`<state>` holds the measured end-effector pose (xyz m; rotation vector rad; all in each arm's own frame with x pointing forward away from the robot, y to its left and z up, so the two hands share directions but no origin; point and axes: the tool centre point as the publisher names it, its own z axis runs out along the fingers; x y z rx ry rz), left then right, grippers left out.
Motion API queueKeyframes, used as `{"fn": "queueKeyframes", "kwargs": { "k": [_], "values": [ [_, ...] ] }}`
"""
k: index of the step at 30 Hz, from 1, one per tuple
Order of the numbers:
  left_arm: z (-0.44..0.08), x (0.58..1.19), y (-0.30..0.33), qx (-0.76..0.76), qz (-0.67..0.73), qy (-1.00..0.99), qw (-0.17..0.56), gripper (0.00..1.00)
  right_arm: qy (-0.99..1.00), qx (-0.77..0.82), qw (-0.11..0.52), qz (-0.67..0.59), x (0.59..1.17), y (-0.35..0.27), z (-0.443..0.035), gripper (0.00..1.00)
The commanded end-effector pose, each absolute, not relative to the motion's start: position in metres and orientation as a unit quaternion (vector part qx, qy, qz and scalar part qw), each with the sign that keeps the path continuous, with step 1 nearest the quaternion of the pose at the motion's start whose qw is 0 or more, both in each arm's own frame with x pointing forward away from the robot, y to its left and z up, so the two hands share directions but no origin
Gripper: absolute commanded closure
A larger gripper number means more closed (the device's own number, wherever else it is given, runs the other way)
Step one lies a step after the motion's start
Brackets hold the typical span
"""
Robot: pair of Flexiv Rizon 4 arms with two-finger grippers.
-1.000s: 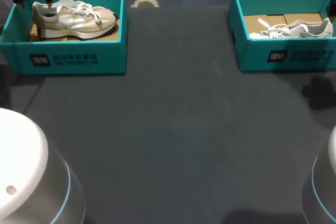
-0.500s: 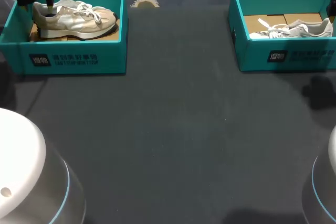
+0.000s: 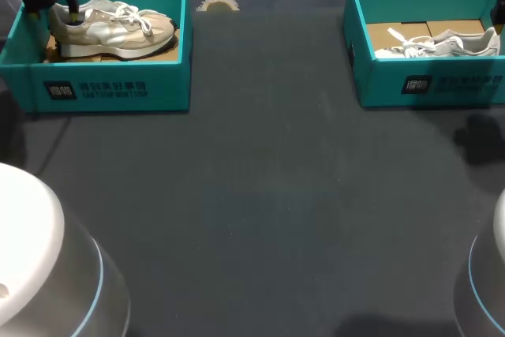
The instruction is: Take the shoe out of the shoebox, open the shoe tongue, remove and reinsert the insole, then place the shoe into the shoebox
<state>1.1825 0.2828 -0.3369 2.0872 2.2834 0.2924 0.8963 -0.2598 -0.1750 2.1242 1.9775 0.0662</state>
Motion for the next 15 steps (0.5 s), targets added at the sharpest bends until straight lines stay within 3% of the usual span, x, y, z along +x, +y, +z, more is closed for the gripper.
{"fn": "queueKeyframes", "kwargs": {
  "k": [1,4,6,8,15],
  "values": [
    [-0.342,1.188,0.284,0.672,0.090,0.735,0.013,0.16,0.676,0.727,0.119,0.021,0.897,-0.259,-0.175,0.00],
    [-0.345,1.189,0.284,0.673,0.087,0.735,0.011,0.20,0.676,0.727,0.119,0.021,0.897,-0.259,-0.175,0.00],
    [-0.347,1.189,0.283,0.673,0.085,0.735,0.010,0.32,0.676,0.727,0.119,0.021,0.897,-0.259,-0.175,0.00],
    [-0.349,1.189,0.283,0.673,0.083,0.735,0.008,0.35,0.676,0.727,0.119,0.021,0.897,-0.259,-0.175,0.00],
    [-0.354,1.187,0.285,0.670,0.075,0.739,0.005,0.26,0.676,0.727,0.119,0.021,0.897,-0.259,-0.175,0.00]
  ]
}}
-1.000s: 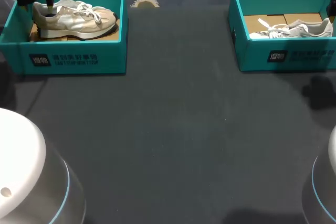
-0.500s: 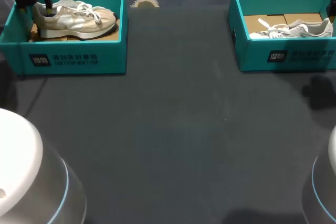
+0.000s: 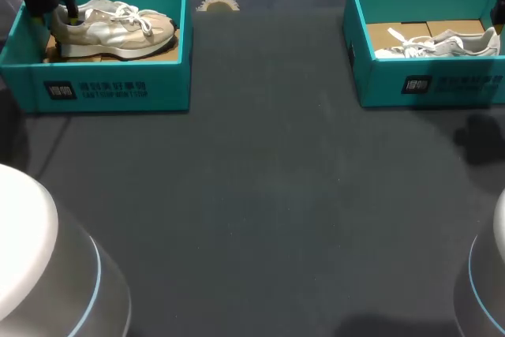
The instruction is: Take the shoe out of the shoebox, open the shoe tongue, remove and reinsert the insole, then place the shoe into the shoebox
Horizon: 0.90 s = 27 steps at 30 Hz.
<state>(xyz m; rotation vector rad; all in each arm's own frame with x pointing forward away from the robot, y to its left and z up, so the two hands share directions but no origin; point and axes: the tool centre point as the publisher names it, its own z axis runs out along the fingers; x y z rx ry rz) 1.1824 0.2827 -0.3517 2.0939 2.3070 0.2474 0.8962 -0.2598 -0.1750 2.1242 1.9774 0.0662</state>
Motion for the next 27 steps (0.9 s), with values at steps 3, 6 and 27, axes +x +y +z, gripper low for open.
{"fn": "queueKeyframes", "kwargs": {
  "k": [3,6,27],
  "values": [
    [-0.356,1.187,0.285,0.669,0.074,0.740,0.004,0.26,0.676,0.727,0.119,0.021,0.897,-0.259,-0.175,0.00],
    [-0.358,1.186,0.286,0.668,0.074,0.740,0.003,0.26,0.676,0.727,0.119,0.021,0.897,-0.259,-0.175,0.00],
    [-0.375,1.184,0.286,0.673,0.048,0.738,-0.002,0.27,0.676,0.727,0.119,0.021,0.897,-0.259,-0.175,0.00]
  ]
}}
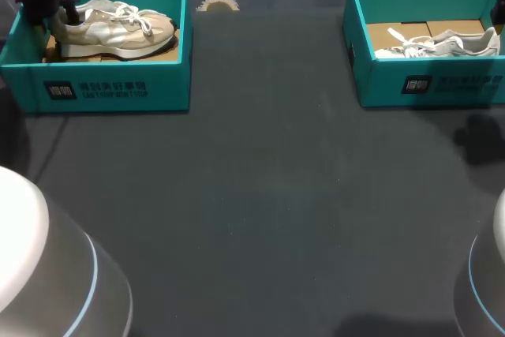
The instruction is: Take the shoe out of the shoebox, open the shoe tongue, remove and reinsert the insole, then place the shoe into the shoebox
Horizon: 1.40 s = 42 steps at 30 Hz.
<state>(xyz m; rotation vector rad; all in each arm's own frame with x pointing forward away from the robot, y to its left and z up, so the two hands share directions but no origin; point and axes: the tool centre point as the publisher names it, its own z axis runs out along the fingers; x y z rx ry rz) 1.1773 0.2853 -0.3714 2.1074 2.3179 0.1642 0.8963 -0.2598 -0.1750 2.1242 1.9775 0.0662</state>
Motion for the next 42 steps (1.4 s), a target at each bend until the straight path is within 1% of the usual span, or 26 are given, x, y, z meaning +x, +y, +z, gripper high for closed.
{"fn": "queueKeyframes", "kwargs": {
  "k": [1,9,10,11,13,16,17,18,19,32,36,42],
  "values": [
    [-0.375,1.184,0.286,0.674,0.047,0.738,-0.002,0.27,0.676,0.727,0.119,0.021,0.897,-0.259,-0.175,0.00],
    [-0.381,1.184,0.286,0.678,0.043,0.734,-0.002,0.31,0.676,0.727,0.119,0.021,0.897,-0.259,-0.175,0.00],
    [-0.381,1.184,0.286,0.678,0.043,0.734,-0.002,0.36,0.676,0.727,0.119,0.021,0.897,-0.259,-0.175,0.00],
    [-0.381,1.184,0.286,0.678,0.042,0.734,-0.002,0.49,0.676,0.727,0.119,0.021,0.897,-0.259,-0.175,0.00],
    [-0.381,1.183,0.287,0.677,0.041,0.735,-0.001,0.57,0.676,0.727,0.119,0.021,0.897,-0.259,-0.175,0.00],
    [-0.380,1.181,0.287,0.678,0.040,0.734,0.000,0.76,0.676,0.727,0.119,0.021,0.897,-0.259,-0.175,0.00],
    [-0.379,1.180,0.287,0.678,0.039,0.734,0.001,0.85,0.676,0.727,0.119,0.021,0.897,-0.259,-0.175,0.00],
    [-0.378,1.180,0.287,0.679,0.039,0.733,0.002,0.98,0.676,0.727,0.119,0.021,0.897,-0.259,-0.175,0.00],
    [-0.377,1.179,0.286,0.680,0.039,0.732,0.002,1.00,0.676,0.727,0.119,0.021,0.897,-0.259,-0.175,0.00],
    [-0.355,1.172,0.285,0.684,0.043,0.728,0.006,1.00,0.676,0.727,0.119,0.021,0.897,-0.259,-0.175,0.00],
    [-0.339,1.171,0.287,0.678,0.042,0.734,0.017,1.00,0.676,0.727,0.119,0.021,0.897,-0.259,-0.175,0.00],
    [-0.302,1.167,0.291,0.678,0.064,0.731,0.033,1.00,0.676,0.727,0.119,0.021,0.897,-0.259,-0.175,0.00]
  ]
}}
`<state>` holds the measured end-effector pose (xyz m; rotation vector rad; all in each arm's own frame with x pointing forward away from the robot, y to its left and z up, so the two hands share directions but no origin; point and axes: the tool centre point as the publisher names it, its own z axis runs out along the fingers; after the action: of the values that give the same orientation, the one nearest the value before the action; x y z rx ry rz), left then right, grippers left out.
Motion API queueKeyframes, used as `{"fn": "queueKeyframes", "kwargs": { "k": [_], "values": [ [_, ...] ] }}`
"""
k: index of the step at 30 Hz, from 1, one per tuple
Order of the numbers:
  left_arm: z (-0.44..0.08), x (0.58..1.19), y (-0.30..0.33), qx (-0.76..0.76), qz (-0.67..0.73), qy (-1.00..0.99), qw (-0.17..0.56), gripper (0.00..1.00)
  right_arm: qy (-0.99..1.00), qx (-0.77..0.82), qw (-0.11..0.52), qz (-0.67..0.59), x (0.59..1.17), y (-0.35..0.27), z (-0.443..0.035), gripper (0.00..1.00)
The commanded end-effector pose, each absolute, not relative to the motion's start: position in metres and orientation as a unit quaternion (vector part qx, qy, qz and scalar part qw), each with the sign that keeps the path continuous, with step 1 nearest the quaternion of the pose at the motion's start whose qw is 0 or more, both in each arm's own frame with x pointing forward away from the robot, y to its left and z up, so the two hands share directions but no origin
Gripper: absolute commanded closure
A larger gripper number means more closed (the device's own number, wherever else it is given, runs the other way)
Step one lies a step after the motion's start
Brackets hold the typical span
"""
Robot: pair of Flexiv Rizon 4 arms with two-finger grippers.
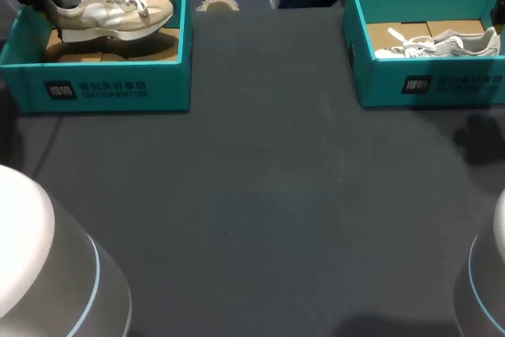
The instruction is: Take the shoe out of the shoebox, open the shoe tongue, remove and reinsert the insole, then place the shoe into the shoebox
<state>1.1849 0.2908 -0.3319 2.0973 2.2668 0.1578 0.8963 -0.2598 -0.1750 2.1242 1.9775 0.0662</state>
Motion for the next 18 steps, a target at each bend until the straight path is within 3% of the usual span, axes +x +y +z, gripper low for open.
{"fn": "queueKeyframes", "kwargs": {
  "k": [1,18],
  "values": [
    [-0.294,1.166,0.291,0.679,0.067,0.731,0.036,1.00,0.676,0.727,0.119,0.021,0.897,-0.259,-0.175,0.00],
    [-0.197,1.144,0.287,0.688,0.135,0.712,0.041,1.00,0.676,0.727,0.119,0.021,0.897,-0.259,-0.175,0.00]
  ]
}}
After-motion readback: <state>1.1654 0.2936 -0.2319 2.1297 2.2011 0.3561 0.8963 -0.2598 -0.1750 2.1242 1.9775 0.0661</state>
